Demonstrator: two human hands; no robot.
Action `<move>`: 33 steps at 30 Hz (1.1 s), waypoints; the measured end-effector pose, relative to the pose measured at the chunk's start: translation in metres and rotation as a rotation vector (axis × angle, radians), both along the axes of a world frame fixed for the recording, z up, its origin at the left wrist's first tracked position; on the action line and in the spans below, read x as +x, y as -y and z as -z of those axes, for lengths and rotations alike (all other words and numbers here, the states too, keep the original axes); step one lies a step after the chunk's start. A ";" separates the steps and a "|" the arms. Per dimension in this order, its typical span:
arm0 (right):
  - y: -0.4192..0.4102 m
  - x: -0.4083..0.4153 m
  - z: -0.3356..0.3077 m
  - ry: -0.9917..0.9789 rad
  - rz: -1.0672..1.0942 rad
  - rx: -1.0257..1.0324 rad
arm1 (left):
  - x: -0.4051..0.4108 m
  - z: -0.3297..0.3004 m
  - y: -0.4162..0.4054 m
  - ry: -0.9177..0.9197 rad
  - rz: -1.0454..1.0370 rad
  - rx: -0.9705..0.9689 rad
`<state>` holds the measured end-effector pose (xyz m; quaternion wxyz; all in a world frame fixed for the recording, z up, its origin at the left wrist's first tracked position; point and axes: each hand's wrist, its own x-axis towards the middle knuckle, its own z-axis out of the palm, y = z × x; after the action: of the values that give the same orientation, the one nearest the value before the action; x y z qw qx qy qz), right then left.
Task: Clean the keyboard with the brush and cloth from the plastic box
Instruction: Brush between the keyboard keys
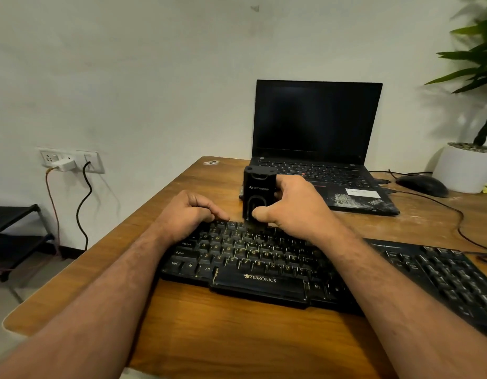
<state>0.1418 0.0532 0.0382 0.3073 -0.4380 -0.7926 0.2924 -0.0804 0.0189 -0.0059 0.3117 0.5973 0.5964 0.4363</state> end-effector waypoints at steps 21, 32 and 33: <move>0.000 -0.014 0.000 0.067 0.025 0.052 | 0.004 0.000 -0.005 0.073 -0.051 0.010; 0.004 -0.056 0.014 0.025 -0.045 0.115 | 0.001 0.001 -0.005 0.069 -0.030 0.055; 0.002 -0.050 0.012 0.043 -0.030 0.102 | 0.000 0.001 -0.006 0.084 -0.031 0.040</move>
<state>0.0915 0.0513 0.0263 0.3078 -0.4160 -0.8193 0.2468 -0.0803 0.0246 -0.0072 0.3176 0.5750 0.5832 0.4778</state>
